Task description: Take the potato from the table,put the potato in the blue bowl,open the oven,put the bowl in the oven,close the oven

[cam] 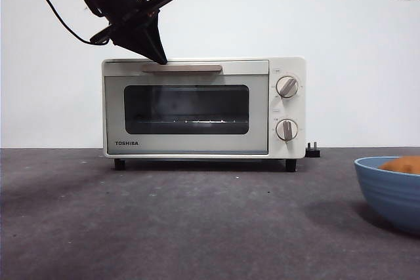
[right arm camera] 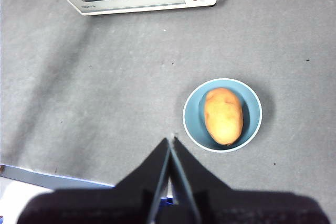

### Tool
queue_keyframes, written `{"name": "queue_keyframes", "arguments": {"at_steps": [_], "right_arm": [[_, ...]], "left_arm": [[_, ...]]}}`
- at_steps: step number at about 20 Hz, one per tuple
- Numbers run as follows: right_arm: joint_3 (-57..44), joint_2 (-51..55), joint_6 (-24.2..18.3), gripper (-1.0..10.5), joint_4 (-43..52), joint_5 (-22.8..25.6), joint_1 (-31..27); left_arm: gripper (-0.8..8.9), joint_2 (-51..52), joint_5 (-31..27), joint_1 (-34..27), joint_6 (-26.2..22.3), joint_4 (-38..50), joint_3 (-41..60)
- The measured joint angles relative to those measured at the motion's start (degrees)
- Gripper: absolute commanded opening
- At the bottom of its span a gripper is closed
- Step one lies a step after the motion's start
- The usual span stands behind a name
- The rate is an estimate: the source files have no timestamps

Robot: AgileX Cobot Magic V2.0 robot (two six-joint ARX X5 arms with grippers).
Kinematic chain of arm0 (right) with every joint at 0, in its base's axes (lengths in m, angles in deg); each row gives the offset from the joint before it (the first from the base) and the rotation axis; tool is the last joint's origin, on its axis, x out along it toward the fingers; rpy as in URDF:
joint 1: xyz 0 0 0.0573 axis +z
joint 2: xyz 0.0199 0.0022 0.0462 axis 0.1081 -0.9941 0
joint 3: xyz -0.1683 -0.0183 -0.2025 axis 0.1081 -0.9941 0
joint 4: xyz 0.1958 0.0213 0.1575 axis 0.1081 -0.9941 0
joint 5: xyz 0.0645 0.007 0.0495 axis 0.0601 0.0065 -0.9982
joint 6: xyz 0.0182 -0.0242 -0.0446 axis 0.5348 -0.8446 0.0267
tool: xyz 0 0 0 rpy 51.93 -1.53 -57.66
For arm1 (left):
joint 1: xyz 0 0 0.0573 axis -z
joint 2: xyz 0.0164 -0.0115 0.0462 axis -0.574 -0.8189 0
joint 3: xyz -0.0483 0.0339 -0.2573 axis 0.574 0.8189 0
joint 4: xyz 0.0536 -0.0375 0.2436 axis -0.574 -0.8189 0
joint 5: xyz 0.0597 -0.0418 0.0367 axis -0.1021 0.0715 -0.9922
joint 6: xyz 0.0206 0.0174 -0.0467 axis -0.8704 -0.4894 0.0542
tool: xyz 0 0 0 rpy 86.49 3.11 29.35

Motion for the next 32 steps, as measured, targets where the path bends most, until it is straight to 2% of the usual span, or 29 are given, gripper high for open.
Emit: {"name": "queue_keyframes", "arguments": {"at_steps": [4,7,9,14,20,25,32], "right_arm": [[0.0,0.2,0.0,-0.1,-1.2,0.1,0.0],[0.0,2.4,0.3,-0.1,-2.6,2.0,0.0],[0.0,5.2,0.9,-0.1,-3.0,3.2,0.0],[0.1,11.4,3.0,-0.1,-3.8,4.0,0.0],[0.1,12.2,3.4,-0.1,-3.8,4.0,0.0],[0.1,12.2,3.4,-0.1,-3.8,4.0,0.0],[0.1,12.2,3.4,-0.1,-3.8,4.5,0.0]], "left_arm": [[-0.06,0.6,-4.2,2.4,-0.7,-3.6,-0.3],[-0.06,1.0,-9.2,5.2,-2.2,-6.5,-0.4],[-0.06,1.0,-10.6,6.7,-3.0,-9.7,-0.3],[-0.06,0.9,-10.7,7.3,-3.5,-12.9,-0.2],[-0.06,0.6,-12.3,7.7,-3.6,-18.0,1.3],[-0.06,0.3,-12.3,7.9,-3.5,-18.7,2.2],[-0.06,-1.7,-13.3,9.1,-1.4,-13.2,16.0]]}}
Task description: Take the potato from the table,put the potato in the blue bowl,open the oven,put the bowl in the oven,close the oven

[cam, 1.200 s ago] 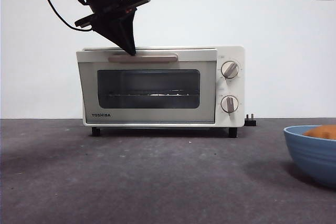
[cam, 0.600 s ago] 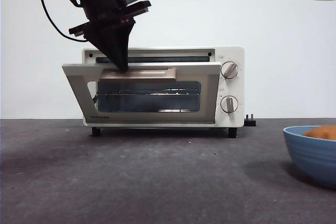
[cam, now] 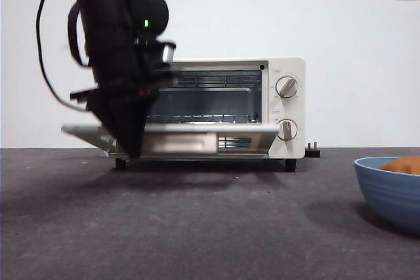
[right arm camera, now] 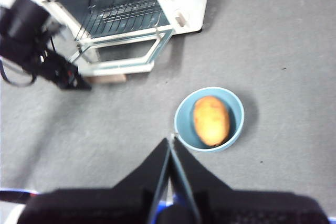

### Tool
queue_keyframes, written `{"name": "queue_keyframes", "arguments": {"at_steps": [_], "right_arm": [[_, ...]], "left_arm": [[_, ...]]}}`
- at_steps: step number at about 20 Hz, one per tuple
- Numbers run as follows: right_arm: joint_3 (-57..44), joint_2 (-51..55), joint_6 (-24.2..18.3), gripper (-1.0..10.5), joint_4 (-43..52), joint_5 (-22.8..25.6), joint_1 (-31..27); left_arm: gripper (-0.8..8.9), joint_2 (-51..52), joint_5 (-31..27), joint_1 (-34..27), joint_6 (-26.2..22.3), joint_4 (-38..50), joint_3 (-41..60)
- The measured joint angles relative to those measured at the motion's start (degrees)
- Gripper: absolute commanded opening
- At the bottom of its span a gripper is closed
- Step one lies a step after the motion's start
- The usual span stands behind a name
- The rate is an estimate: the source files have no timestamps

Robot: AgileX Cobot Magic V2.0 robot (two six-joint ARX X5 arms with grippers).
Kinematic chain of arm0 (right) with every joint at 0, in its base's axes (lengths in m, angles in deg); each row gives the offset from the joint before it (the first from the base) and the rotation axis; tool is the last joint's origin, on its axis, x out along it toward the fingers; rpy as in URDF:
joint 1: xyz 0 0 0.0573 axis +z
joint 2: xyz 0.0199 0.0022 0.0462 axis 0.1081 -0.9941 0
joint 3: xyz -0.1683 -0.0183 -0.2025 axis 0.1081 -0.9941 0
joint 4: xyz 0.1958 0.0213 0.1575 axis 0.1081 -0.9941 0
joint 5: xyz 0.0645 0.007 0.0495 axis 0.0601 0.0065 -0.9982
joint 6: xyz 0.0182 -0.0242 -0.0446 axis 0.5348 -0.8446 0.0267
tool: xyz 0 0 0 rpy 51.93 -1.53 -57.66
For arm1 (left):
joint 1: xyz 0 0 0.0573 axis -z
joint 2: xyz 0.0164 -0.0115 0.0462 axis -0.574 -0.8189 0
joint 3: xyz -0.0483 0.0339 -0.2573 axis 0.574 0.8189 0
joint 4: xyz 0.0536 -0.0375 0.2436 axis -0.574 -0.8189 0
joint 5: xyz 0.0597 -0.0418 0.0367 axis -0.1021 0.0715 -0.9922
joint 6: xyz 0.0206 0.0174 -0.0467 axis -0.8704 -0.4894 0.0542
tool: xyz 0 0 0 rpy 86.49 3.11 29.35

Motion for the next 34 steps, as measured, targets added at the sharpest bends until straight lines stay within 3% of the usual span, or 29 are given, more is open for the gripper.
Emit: {"name": "queue_keyframes", "arguments": {"at_steps": [2,4,13,20,23,25,31,34], "right_arm": [[0.0,0.0,0.0,-0.1,0.0,0.5,0.0],[0.0,0.0,0.0,-0.1,0.0,1.6,0.0],[0.0,0.0,0.0,-0.1,0.0,2.1,0.0],[0.0,-3.0,0.1,-0.1,0.0,2.4,0.0],[-1.4,-5.5,2.6,-0.1,0.0,2.4,0.0],[-4.4,-6.8,3.8,-0.1,0.0,2.4,0.0],[-17.8,-7.3,7.4,0.0,0.1,3.2,0.0],[-22.6,-7.7,9.3,0.0,5.3,2.9,0.0]], "left_arm": [[-0.06,-0.1,-0.2,0.1,0.4,1.3,0.7],[-0.06,-0.1,-2.3,-0.2,0.4,8.4,-0.2],[-0.06,1.5,-2.8,0.6,0.1,3.9,-0.4],[-0.06,19.3,0.8,1.0,-0.7,-2.0,-0.4],[-0.06,27.9,6.9,1.0,-1.1,-2.0,-0.4],[-0.06,32.9,9.3,0.6,-1.2,-2.7,-0.4],[-0.06,41.3,9.6,0.1,-3.1,-12.3,-0.4],[-0.06,45.6,9.6,0.1,-3.3,-11.6,1.3]]}}
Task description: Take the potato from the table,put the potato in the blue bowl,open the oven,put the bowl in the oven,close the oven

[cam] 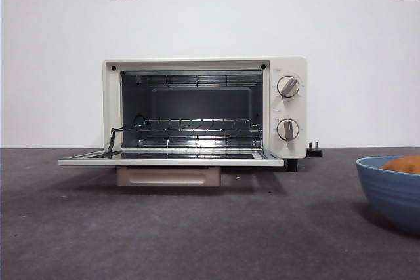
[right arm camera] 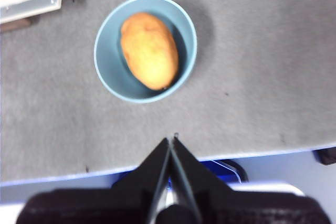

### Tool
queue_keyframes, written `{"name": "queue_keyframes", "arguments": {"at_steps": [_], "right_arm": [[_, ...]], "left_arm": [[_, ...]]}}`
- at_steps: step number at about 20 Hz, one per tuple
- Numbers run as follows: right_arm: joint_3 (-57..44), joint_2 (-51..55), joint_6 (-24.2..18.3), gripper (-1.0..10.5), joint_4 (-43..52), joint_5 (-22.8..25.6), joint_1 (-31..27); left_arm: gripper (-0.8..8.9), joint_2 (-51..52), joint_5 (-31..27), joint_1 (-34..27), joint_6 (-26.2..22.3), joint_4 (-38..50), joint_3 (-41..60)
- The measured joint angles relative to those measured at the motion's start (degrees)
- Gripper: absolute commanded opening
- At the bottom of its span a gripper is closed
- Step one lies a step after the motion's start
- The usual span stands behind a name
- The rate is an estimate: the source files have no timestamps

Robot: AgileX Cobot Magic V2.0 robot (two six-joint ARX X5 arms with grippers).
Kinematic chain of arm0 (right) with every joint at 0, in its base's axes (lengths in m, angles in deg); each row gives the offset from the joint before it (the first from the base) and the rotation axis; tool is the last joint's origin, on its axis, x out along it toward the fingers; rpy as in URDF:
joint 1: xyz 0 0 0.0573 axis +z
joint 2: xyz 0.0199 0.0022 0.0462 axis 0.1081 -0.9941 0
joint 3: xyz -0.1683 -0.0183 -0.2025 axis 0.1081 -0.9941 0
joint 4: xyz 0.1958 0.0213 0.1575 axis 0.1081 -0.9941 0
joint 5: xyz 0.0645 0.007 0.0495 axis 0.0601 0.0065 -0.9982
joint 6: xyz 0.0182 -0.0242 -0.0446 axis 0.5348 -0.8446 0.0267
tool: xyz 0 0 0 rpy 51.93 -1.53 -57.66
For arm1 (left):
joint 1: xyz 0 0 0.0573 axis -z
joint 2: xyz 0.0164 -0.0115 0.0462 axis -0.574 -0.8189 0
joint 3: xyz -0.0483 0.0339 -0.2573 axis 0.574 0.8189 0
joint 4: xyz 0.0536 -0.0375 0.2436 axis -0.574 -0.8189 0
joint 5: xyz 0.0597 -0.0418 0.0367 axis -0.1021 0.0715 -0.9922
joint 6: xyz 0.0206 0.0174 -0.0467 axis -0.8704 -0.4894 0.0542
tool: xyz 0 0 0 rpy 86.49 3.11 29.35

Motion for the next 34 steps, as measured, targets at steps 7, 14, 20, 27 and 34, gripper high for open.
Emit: {"name": "queue_keyframes", "arguments": {"at_steps": [7,14,20,27,34], "right_arm": [[-4.5,-9.3,4.2,0.0,8.2,-0.7,-0.6],[-4.6,-22.0,-0.1,2.0,13.0,-6.3,-12.8],[-4.6,-26.2,-2.4,3.8,15.7,-9.0,-16.6],[-4.6,-32.1,-2.8,3.0,20.1,-6.3,-17.7],[-4.6,-40.5,-4.3,2.8,23.9,-6.4,-18.5]], "left_arm": [[-0.06,13.7,0.0,0.0,1.3,4.0,17.1],[-0.06,23.4,0.0,0.0,1.3,0.1,22.7],[-0.06,25.6,0.0,0.0,1.3,0.0,22.7],[-0.06,25.3,0.0,0.0,1.3,0.0,22.7],[-0.06,25.3,0.0,0.0,1.3,-0.1,22.7]]}}
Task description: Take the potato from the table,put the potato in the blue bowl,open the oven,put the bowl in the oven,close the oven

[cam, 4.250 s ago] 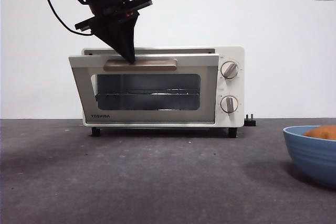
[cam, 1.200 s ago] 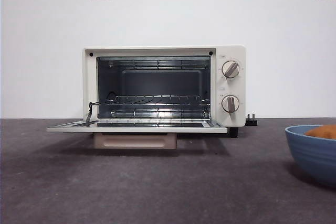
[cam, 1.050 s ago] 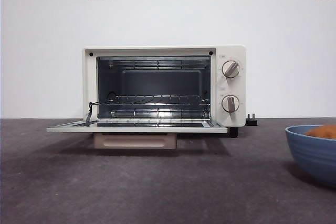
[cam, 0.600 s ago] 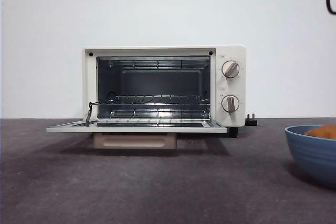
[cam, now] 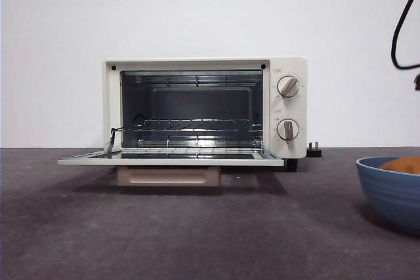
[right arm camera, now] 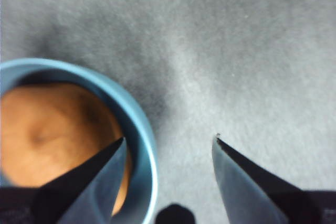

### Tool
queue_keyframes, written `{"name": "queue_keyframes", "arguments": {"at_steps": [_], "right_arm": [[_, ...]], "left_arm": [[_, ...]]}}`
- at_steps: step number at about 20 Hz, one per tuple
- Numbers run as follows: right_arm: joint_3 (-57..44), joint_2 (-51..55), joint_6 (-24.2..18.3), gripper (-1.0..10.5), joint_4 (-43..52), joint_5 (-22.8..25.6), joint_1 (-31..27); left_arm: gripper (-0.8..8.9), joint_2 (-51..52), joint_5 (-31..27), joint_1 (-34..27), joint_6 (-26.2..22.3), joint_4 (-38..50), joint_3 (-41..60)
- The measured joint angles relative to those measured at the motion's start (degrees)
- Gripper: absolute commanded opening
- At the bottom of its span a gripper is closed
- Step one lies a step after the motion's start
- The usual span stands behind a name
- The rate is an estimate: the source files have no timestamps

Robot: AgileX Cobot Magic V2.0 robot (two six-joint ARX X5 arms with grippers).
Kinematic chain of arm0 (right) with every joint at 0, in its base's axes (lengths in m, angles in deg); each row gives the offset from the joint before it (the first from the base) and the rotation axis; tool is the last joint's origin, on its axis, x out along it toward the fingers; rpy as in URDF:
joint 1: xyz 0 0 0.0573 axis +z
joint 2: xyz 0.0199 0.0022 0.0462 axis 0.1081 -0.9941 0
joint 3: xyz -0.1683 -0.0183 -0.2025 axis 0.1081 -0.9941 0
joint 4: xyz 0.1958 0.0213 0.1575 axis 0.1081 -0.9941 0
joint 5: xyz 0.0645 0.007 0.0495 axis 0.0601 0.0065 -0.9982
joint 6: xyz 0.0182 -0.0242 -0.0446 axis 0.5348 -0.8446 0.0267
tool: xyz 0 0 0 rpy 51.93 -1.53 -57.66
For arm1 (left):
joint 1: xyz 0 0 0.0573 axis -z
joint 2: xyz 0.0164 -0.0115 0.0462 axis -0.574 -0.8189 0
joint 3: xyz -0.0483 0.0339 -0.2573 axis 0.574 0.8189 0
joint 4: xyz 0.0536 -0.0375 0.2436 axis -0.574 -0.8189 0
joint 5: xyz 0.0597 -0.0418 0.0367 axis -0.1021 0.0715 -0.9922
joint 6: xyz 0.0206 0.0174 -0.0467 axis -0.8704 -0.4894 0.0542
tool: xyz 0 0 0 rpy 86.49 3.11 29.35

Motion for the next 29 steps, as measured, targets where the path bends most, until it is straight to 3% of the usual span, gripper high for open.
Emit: {"name": "queue_keyframes", "arguments": {"at_steps": [2,4,9,12,15,19,24,29], "right_arm": [[0.0,-2.0,-0.2,2.1,0.3,-0.1,0.0],[0.0,-2.8,-0.7,-0.1,0.4,-0.1,0.0],[0.2,-2.5,-1.1,-0.1,-0.2,-2.2,0.0],[3.0,-2.6,0.1,-0.1,-6.2,-2.7,0.7],[11.8,-2.6,2.9,-0.1,-11.2,-2.7,4.9],[22.6,-3.7,8.3,-0.1,-10.5,-2.7,12.4],[34.8,-15.4,11.4,-0.1,-10.4,-3.1,19.4],[52.3,-29.8,13.4,-0.1,-10.4,-3.9,21.5]], "left_arm": [[-0.06,0.0,0.0,0.0,0.0,0.0,0.0],[-0.06,0.0,0.0,0.0,0.0,0.0,0.0],[-0.06,0.0,0.0,0.0,0.0,0.0,0.0],[-0.06,0.0,-0.1,0.0,0.0,0.0,0.0],[-0.06,-0.3,0.0,0.0,0.0,0.3,0.0],[-0.06,-1.0,-0.1,0.0,0.0,0.8,0.0],[-0.05,-1.1,-0.1,0.0,0.0,2.9,0.0],[-0.05,-1.4,-0.1,0.0,0.0,2.8,0.0]]}}
